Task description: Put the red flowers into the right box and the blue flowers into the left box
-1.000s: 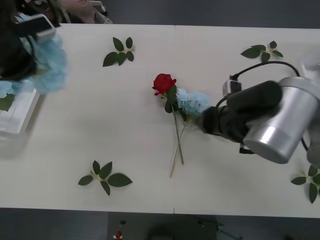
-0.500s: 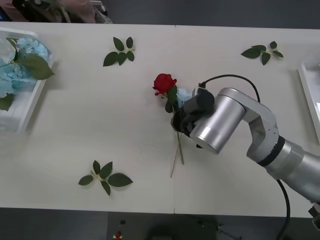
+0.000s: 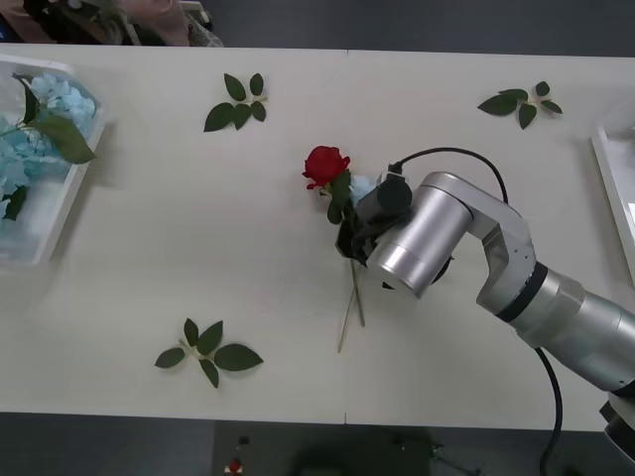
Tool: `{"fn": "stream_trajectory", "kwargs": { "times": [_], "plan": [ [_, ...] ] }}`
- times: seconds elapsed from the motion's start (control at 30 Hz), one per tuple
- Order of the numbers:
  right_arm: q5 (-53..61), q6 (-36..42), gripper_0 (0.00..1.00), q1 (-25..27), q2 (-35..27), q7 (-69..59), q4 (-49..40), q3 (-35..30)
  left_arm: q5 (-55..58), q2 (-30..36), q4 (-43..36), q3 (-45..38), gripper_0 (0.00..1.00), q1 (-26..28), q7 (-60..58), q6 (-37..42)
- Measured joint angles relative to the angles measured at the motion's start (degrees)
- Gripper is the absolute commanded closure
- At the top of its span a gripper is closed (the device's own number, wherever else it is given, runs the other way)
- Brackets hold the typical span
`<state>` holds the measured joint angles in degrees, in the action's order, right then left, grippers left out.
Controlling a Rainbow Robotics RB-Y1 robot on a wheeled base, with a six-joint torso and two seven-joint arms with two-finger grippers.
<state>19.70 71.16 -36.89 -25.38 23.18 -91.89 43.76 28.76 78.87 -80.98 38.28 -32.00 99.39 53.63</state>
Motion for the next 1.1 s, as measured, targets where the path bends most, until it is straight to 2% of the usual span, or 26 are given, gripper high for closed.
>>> {"fn": "stream_trajectory", "kwargs": {
  "times": [0.1, 0.17, 0.23, 0.3, 0.33, 0.37, 0.47, 0.5, 0.6, 0.73, 0.9, 1.1],
  "plan": [
    [0.0, -1.0, 0.32, 0.0, 0.0, 0.0, 1.3, 0.1, 8.9, 0.8, -1.1, 0.0, 0.00, -1.2, 0.1, -0.4],
    [0.0, -1.8, 0.31, 0.0, 0.0, 0.0, 2.0, 0.3, 18.2, 1.9, -2.6, 0.0, 0.00, -2.9, 0.8, -0.4],
    [0.0, -1.9, 0.32, 0.0, 0.0, 0.0, 2.5, 0.9, 32.1, 3.1, -3.8, -0.4, 0.00, -4.7, 4.7, -0.3],
    [0.0, -1.9, 0.42, 0.0, 0.0, 0.0, 2.9, 1.6, 45.6, 3.4, -5.1, -2.3, 0.00, -5.9, 11.9, 1.4],
    [0.0, -1.9, 0.52, 0.0, 0.0, 0.0, 3.0, 1.9, 48.0, 2.9, -6.1, -4.0, 0.00, -6.1, 15.2, 3.1],
    [0.0, -1.9, 0.56, 0.0, 0.0, 0.0, 3.1, 2.1, 48.9, 2.0, -7.2, -6.1, 0.00, -6.1, 17.0, 4.8],
    [0.0, -1.9, 0.82, 0.0, 0.0, 0.0, 3.3, 2.4, 52.6, -2.5, -9.5, -12.2, 0.00, -5.7, 17.0, 8.0],
    [0.0, -1.9, 0.86, 0.0, 0.0, 0.0, 3.4, 2.4, 53.5, -4.6, -9.9, -13.5, 0.00, -5.7, 16.8, 8.0],
    [-0.1, -1.9, 0.89, 0.0, 0.0, 0.0, 3.5, 2.4, 54.0, -10.8, -10.4, -14.4, 0.00, -5.7, 16.1, 8.0],
    [-0.4, -1.9, 1.00, 0.0, 0.0, 0.0, 3.6, 2.4, 54.0, -18.1, -9.1, -12.7, 0.00, -5.7, 10.9, 8.0],
    [-0.7, -1.9, 1.00, 0.0, 0.0, 0.0, 3.6, 2.3, 53.9, -26.1, -3.6, -10.7, 0.00, -5.7, 4.2, 7.5],
    [0.0, -5.5, 1.00, 0.0, -2.2, 0.0, 1.3, 1.0, 52.2, -32.5, 0.2, -6.5, 0.00, -5.8, 4.2, -0.4]
  ]
}}
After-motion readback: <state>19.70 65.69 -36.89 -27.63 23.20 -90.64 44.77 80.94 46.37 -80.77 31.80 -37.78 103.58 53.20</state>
